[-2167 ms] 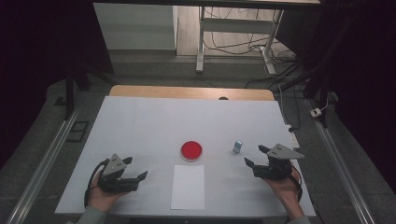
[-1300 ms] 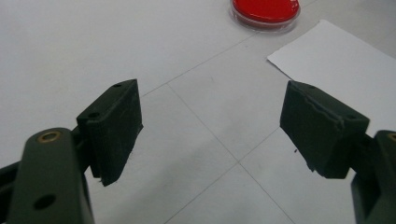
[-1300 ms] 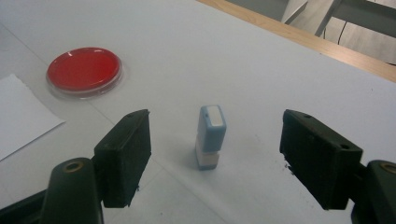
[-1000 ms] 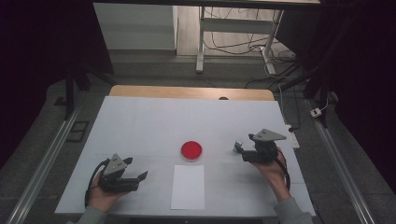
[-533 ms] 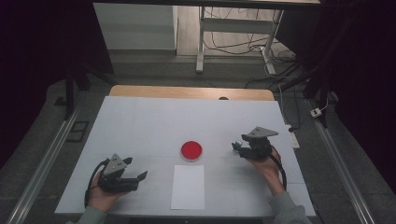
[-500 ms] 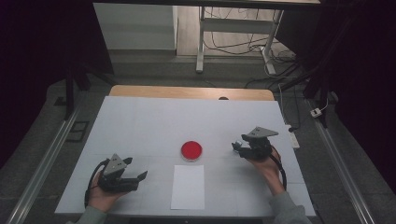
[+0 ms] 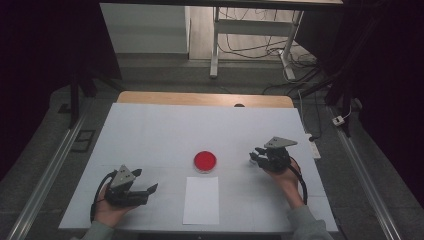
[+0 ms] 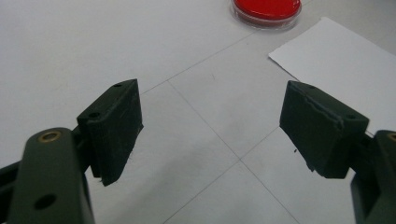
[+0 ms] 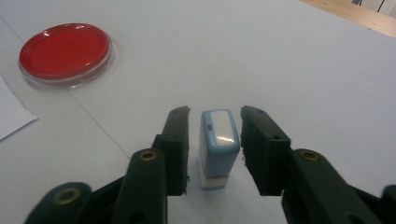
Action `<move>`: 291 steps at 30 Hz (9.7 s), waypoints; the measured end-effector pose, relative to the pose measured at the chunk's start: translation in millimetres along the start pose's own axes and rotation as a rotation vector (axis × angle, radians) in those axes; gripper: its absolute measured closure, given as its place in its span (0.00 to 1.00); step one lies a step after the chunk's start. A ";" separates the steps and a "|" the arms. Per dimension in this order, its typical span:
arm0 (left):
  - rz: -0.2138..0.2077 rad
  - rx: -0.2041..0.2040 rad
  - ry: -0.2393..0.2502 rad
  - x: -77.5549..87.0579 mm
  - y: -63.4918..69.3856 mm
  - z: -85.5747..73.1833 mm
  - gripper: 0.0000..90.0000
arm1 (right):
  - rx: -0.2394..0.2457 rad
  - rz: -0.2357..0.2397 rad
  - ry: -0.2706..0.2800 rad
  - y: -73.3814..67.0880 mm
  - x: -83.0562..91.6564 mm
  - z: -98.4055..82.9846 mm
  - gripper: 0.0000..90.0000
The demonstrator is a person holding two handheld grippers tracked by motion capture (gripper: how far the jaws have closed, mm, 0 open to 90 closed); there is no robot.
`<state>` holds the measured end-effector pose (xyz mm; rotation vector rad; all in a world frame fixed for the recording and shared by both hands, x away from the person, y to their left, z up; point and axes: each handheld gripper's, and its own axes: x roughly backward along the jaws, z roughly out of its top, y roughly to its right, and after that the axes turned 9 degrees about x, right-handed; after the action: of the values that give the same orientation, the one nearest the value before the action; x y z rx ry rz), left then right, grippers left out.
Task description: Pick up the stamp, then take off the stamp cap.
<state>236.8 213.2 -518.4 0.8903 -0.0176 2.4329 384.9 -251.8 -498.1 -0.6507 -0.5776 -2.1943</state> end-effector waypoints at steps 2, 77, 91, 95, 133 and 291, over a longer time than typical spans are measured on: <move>-0.001 0.000 0.000 -0.2 -0.1 0.0 0.24 | 0.002 0.001 0.001 0.0 0.0 -0.2 0.75; 0.013 0.011 0.002 -1.2 -2.6 -1.1 0.24 | -0.057 0.055 0.189 -15.7 26.5 28.2 0.84; 0.012 0.013 0.002 -1.5 -2.8 -1.2 0.24 | -0.019 0.087 0.201 -27.3 25.5 34.8 0.84; 0.012 0.014 0.002 -1.6 -3.1 -1.2 0.24 | -0.032 0.101 0.211 -31.1 24.4 36.9 0.84; 0.011 0.012 -0.001 -2.7 -2.5 -1.4 0.24 | 0.046 0.202 0.238 -73.5 12.9 56.1 0.84; -0.126 -0.203 0.006 -90.5 105.8 85.3 0.25 | 0.002 0.241 0.314 -104.4 5.9 65.2 0.84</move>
<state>292.3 62.6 -488.4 0.7688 -0.1973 2.2692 318.4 -153.5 -464.8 -0.3433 -0.3199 -2.0129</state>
